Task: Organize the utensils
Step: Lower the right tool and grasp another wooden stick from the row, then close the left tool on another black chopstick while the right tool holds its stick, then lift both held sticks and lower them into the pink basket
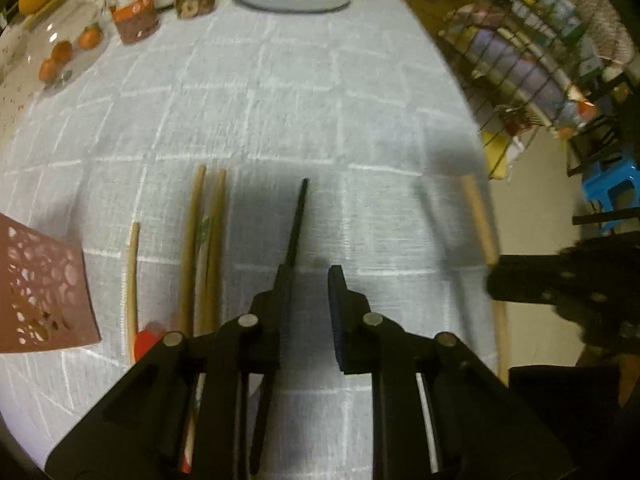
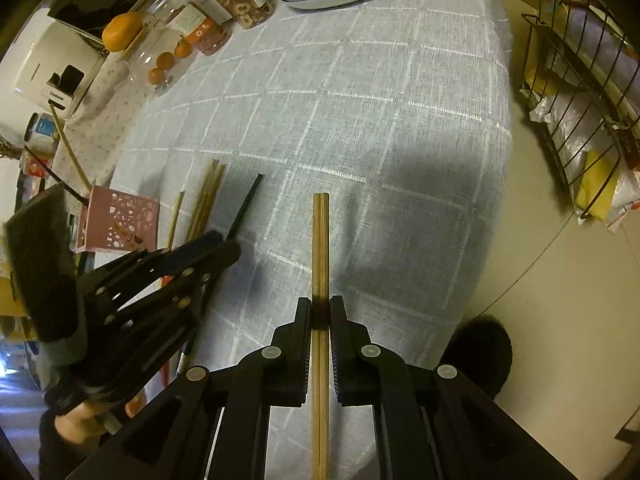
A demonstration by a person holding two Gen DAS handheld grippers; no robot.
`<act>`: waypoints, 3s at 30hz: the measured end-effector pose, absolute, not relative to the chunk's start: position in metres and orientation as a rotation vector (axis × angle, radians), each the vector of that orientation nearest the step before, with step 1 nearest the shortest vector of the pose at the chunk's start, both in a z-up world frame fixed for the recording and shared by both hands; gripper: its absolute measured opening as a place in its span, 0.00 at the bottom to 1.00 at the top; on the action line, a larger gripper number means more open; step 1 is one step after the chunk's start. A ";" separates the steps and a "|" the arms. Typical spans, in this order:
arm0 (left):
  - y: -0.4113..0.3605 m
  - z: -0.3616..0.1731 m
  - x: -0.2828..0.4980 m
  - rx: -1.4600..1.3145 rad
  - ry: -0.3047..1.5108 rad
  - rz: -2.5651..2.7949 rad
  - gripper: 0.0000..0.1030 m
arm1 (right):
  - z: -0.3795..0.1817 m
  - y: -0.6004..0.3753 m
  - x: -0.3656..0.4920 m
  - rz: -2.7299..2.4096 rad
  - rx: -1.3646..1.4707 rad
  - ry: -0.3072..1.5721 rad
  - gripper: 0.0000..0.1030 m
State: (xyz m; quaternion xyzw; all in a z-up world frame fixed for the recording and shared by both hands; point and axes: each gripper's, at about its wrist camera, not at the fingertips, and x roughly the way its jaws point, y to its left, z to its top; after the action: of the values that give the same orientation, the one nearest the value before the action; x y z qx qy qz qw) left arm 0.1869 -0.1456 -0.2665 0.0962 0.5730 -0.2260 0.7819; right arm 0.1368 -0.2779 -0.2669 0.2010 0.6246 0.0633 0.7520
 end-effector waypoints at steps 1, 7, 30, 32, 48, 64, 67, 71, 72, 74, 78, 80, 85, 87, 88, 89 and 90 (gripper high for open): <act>-0.146 -0.268 0.189 0.221 1.237 -0.471 0.19 | -0.267 -0.278 0.137 0.139 0.439 1.365 0.09; -0.145 -0.271 0.187 0.243 1.237 -0.455 0.07 | -0.264 -0.277 0.137 0.139 0.433 1.355 0.09; -0.096 -0.158 0.136 0.166 0.954 -0.443 0.06 | -0.179 -0.245 0.107 0.105 0.235 1.075 0.09; -0.089 -0.147 0.130 0.153 0.919 -0.438 0.06 | -0.167 -0.240 0.103 0.109 0.221 1.037 0.08; -0.024 -0.063 0.094 0.017 0.622 -0.389 0.06 | -0.110 -0.201 0.096 0.181 0.182 0.850 0.05; 0.040 -0.027 0.098 -0.051 0.470 -0.216 0.06 | -0.056 -0.149 0.109 0.340 0.234 0.712 0.05; 0.044 -0.034 0.109 -0.036 0.495 -0.182 0.06 | -0.050 -0.139 0.114 0.365 0.245 0.694 0.05; 0.045 -0.045 0.126 -0.012 0.550 -0.167 0.06 | -0.054 -0.119 0.130 0.399 0.249 0.715 0.05; 0.045 -0.048 0.130 -0.008 0.565 -0.166 0.06 | -0.056 -0.115 0.134 0.402 0.245 0.724 0.05; 0.045 -0.055 0.138 -0.001 0.595 -0.164 0.06 | -0.062 -0.108 0.142 0.404 0.240 0.746 0.05; 0.042 -0.064 0.149 0.026 0.647 -0.167 0.06 | -0.080 -0.099 0.163 0.391 0.233 0.811 0.05; 0.040 -0.071 0.156 0.039 0.683 -0.169 0.06 | -0.091 -0.097 0.174 0.384 0.239 0.851 0.05; 0.043 -0.087 0.174 0.027 0.761 -0.174 0.06 | -0.117 -0.096 0.194 0.376 0.266 0.945 0.05; 0.044 -0.092 0.179 0.018 0.780 -0.173 0.06 | -0.127 -0.096 0.199 0.372 0.286 0.974 0.05; 0.045 -0.094 0.182 0.014 0.787 -0.171 0.06 | -0.130 -0.096 0.202 0.370 0.297 0.986 0.05; 0.045 -0.095 0.184 0.011 0.791 -0.173 0.06 | -0.134 -0.096 0.205 0.369 0.309 0.998 0.05; 0.046 -0.097 0.187 0.007 0.795 -0.174 0.06 | -0.137 -0.097 0.207 0.367 0.317 1.004 0.05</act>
State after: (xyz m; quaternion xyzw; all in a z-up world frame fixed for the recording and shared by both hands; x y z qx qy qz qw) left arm 0.1866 0.0458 -0.0971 0.0035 0.3865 -0.0845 0.9184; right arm 0.2068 -0.0966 -0.1369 0.1503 0.4765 0.1742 0.8485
